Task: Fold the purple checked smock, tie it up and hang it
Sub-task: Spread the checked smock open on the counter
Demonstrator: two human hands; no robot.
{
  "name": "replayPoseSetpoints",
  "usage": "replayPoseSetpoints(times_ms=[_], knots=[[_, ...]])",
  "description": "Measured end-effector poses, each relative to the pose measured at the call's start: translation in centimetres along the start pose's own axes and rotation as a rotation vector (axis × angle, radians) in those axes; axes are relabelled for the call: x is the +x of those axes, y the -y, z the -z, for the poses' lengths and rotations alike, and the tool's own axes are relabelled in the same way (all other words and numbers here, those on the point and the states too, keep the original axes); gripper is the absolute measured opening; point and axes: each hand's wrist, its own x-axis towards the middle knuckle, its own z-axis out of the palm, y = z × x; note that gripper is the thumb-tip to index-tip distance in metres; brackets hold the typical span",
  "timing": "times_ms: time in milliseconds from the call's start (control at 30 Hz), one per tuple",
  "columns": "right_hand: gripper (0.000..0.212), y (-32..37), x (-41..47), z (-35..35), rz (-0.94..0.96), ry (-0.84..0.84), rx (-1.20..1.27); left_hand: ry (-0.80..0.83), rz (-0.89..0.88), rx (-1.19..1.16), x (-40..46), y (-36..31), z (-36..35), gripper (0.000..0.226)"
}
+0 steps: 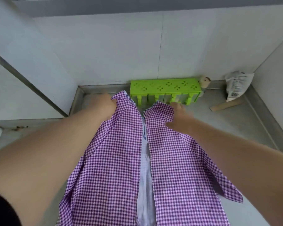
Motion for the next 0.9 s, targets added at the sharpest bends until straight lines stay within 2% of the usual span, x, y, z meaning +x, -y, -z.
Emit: replayPoseSetpoints(times_ms=[67, 100, 200, 233, 300, 433, 467, 533, 633, 800, 833, 900], knots=[[0.111, 0.2, -0.9, -2.0, 0.045, 0.042, -0.107, 0.045, 0.012, -0.040, 0.4, 0.3, -1.7, 0.044], [0.107, 0.4, -1.6, -3.0, 0.076, 0.049, -0.164, 0.082, 0.019, -0.075, 0.7, 0.5, -2.7, 0.040], [0.073, 1.7, -4.0, -6.8, 0.150, 0.120, -0.282, 0.158, 0.021, -0.160, 1.2, 1.6, -5.2, 0.037], [0.072, 2.2, -4.8, -8.1, 0.142, 0.170, -0.276, 0.171, 0.017, -0.172, 1.4, 2.0, -6.0, 0.037], [0.088, 3.3, -5.8, -10.4, 0.091, 0.255, -0.272, 0.226, -0.004, -0.195, 1.2, 2.8, -7.4, 0.032], [0.119, 5.7, -5.6, -13.0, -0.049, 0.307, -0.326, 0.371, -0.091, -0.276, -0.1, 3.9, -9.0, 0.023], [0.125, 6.2, -5.4, -13.4, -0.078, 0.306, -0.342, 0.397, -0.111, -0.304, -0.6, 4.0, -9.1, 0.028], [0.132, 6.8, -5.0, -14.4, -0.118, 0.314, -0.391, 0.430, -0.155, -0.340, -1.9, 4.6, -8.7, 0.053], [0.137, 7.2, -4.7, -15.4, -0.139, 0.316, -0.476, 0.401, -0.181, -0.276, -3.2, 6.7, -8.5, 0.065], [0.138, 7.5, -4.1, -15.0, -0.146, 0.334, -0.505, 0.208, -0.219, -0.010, -5.6, 11.4, -7.8, 0.032], [0.138, 7.6, -3.9, -14.9, -0.143, 0.336, -0.510, 0.200, -0.206, 0.026, -6.2, 12.4, -7.7, 0.035], [0.138, 7.7, -3.6, -14.6, -0.138, 0.341, -0.520, 0.215, -0.108, 0.059, -7.3, 14.3, -7.7, 0.056]])
